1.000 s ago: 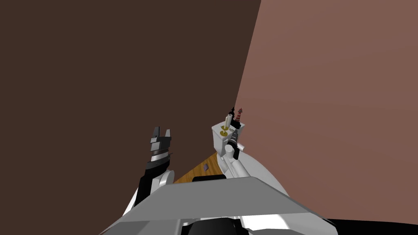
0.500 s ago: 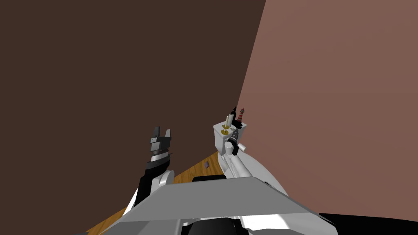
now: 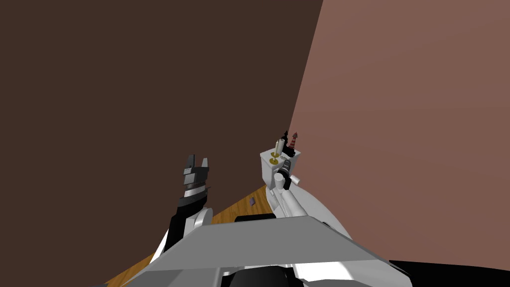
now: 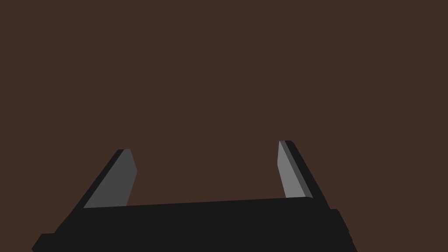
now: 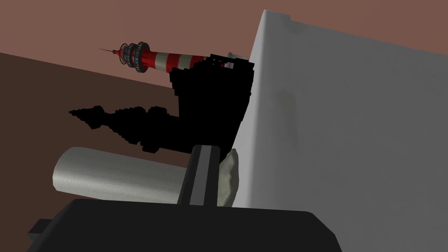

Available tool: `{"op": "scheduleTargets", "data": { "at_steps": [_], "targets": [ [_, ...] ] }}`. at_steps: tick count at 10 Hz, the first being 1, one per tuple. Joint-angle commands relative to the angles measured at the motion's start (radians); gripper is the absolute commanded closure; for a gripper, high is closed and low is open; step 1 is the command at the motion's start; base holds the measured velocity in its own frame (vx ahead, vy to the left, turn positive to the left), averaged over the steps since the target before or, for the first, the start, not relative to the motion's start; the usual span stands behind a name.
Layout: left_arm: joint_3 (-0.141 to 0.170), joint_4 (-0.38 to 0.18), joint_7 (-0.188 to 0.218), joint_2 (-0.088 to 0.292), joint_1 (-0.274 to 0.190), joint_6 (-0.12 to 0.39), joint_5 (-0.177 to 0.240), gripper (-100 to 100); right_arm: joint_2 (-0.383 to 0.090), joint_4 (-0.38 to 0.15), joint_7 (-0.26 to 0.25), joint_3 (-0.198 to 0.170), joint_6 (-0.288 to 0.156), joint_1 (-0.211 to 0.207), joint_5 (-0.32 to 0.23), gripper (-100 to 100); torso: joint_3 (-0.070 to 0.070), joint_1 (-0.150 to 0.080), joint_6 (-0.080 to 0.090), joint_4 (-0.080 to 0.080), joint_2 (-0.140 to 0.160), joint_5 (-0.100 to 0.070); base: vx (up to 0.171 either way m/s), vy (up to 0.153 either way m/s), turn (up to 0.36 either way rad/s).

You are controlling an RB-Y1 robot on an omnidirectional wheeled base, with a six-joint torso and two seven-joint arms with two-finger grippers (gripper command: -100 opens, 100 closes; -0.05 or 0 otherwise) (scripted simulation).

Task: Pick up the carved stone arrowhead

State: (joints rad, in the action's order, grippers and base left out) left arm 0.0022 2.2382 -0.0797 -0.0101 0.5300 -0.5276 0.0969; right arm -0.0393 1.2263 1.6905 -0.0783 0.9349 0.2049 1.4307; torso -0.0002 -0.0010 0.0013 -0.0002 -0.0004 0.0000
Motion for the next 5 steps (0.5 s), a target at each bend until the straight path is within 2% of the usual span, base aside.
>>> {"op": "scheduleTargets", "data": {
  "at_steps": [1,2,5],
  "targets": [
    [0.000,0.000,0.000,0.000,0.000,0.000,0.000,0,0.000,0.000,0.000,0.000,0.000,0.000,0.000,0,0.000,0.000,0.000,0.000,0.000,0.000,0.000,0.000,0.000],
    [0.000,0.000,0.000,0.000,0.000,0.000,0.000,0,-0.033,-0.001,-0.001,0.000,0.000,0.000,0.000,-100,0.000,0.000,0.000,0.000,0.000,0.000,0.000,0.000,0.000],
    [0.000,0.000,0.000,0.000,0.000,0.000,0.000,0,-0.087,-0.004,-0.002,0.000,-0.002,-0.002,-0.002,-100,0.000,-0.001,0.000,0.000,-0.001,0.000,0.009,-0.002,0.003]
  ]
}}
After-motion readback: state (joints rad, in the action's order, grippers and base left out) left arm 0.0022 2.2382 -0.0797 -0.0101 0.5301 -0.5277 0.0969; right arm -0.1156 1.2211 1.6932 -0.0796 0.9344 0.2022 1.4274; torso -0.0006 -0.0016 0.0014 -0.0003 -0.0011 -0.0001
